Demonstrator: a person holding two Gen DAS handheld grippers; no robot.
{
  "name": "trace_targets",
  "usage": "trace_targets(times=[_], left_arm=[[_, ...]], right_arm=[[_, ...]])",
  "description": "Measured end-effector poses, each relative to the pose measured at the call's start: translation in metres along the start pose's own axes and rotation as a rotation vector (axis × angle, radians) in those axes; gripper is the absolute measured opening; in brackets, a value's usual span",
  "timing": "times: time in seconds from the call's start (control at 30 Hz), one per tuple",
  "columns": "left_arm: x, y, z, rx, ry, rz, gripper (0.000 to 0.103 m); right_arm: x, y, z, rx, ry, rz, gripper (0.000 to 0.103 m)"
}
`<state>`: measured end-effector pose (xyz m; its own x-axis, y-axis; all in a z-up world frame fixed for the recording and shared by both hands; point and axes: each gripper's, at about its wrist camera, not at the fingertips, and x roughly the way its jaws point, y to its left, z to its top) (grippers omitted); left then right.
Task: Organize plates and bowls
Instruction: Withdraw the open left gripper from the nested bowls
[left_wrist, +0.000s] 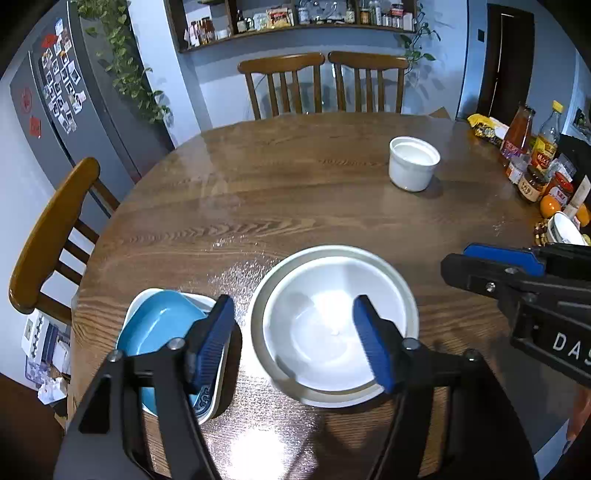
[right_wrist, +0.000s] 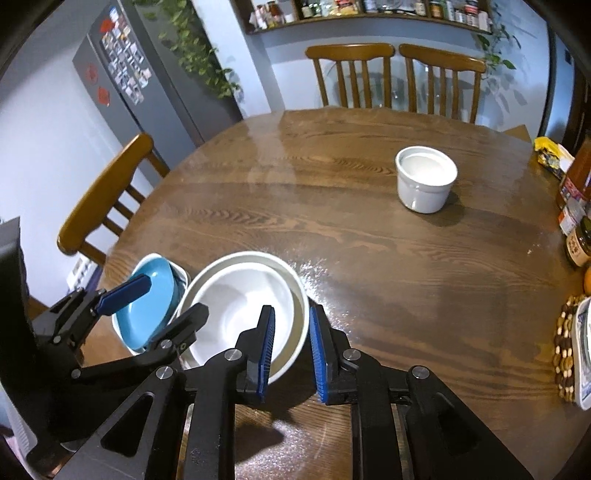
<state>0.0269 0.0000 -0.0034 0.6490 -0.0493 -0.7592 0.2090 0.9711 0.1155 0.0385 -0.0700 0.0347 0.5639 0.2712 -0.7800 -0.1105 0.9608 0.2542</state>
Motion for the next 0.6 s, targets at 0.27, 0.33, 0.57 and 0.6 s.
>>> trace_targets(times=[0.27,0.33,0.57,0.6], left_arm=[[-0.016,-0.011,0.003,0.027,-0.047,-0.006,0.082],[-0.019,-0.016,0.004,0.035,-0.058,-0.006,0.088],[-0.028,-0.033,0.007,0.07,-0.081,-0.018,0.094],[-0.03,-0.034,0.007,0.073,-0.084,-0.02,0.098]], right_arm=[[-0.021,-0.014,-0.003,0.056,-0.053,0.011,0.041],[-0.026,-0.019,-0.004,0.07,-0.063,0.007,0.047],[-0.049,-0.042,-0.011,0.119,-0.115,-0.014,0.057],[-0.052,-0.044,-0.012,0.124,-0.12,-0.02,0.057]])
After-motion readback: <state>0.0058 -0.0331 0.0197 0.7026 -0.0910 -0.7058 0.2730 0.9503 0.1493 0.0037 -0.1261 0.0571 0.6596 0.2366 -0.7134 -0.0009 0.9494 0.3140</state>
